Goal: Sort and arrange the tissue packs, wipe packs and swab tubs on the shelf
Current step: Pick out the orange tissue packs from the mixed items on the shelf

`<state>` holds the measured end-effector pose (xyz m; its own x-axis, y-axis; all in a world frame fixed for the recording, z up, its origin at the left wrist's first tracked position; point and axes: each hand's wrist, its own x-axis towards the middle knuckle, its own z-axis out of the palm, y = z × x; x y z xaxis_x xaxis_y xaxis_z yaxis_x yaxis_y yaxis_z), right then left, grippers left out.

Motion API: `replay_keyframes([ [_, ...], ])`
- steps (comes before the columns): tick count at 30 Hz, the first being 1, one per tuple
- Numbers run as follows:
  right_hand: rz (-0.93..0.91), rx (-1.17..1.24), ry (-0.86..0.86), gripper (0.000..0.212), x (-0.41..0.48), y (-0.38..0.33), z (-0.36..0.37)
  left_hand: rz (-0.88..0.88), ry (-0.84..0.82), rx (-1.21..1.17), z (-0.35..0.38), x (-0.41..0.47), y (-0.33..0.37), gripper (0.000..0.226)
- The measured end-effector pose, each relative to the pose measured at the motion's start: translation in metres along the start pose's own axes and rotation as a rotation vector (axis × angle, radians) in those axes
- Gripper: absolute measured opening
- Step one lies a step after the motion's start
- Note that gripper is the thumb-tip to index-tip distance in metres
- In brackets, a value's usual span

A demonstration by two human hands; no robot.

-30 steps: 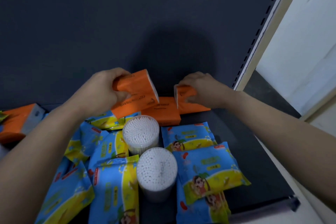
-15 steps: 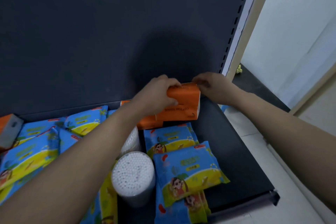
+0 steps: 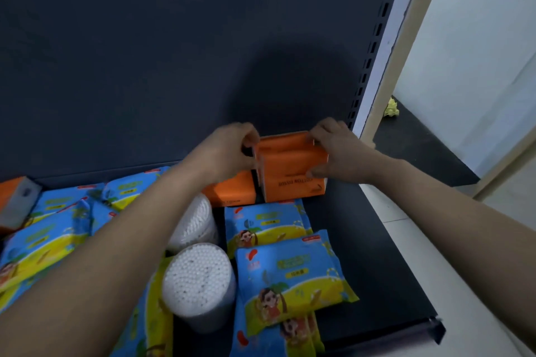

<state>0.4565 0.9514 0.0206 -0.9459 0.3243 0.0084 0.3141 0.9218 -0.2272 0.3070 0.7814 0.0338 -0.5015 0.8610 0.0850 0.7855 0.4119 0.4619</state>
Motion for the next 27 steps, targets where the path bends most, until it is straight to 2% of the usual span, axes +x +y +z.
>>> replay_keyframes([
  [3, -0.089, -0.100, 0.068, 0.086, 0.006, -0.010, 0.002, -0.149, -0.125, 0.109, -0.015, -0.011, -0.035, 0.062],
  [5, -0.121, -0.169, 0.020, 0.091, 0.011, -0.016, 0.005, -0.214, -0.254, 0.187, -0.013, -0.014, -0.049, 0.077],
  [8, -0.129, -0.249, -0.053, 0.093, 0.019, -0.023, 0.012, -0.242, -0.321, 0.250, -0.006, -0.013, -0.056, 0.089],
  [10, -0.131, -0.255, -0.059, 0.092, 0.021, -0.026, 0.013, -0.233, -0.309, 0.294, -0.005, -0.012, -0.056, 0.082],
  [12, -0.153, -0.269, -0.033, 0.087, 0.022, -0.028, 0.013, -0.212, -0.270, 0.285, -0.008, -0.010, -0.054, 0.066],
  [18, -0.209, -0.357, 0.076, 0.075, 0.019, -0.031, 0.015, -0.088, -0.040, 0.167, -0.017, -0.010, -0.051, 0.029],
  [23, -0.194, -0.393, 0.101, 0.073, 0.016, -0.034, 0.016, 0.022, 0.190, 0.168, -0.016, -0.013, -0.059, 0.013],
  [27, -0.167, -0.392, 0.080, 0.077, 0.014, -0.037, 0.017, 0.025, 0.154, 0.149, -0.017, -0.010, -0.060, 0.015],
])
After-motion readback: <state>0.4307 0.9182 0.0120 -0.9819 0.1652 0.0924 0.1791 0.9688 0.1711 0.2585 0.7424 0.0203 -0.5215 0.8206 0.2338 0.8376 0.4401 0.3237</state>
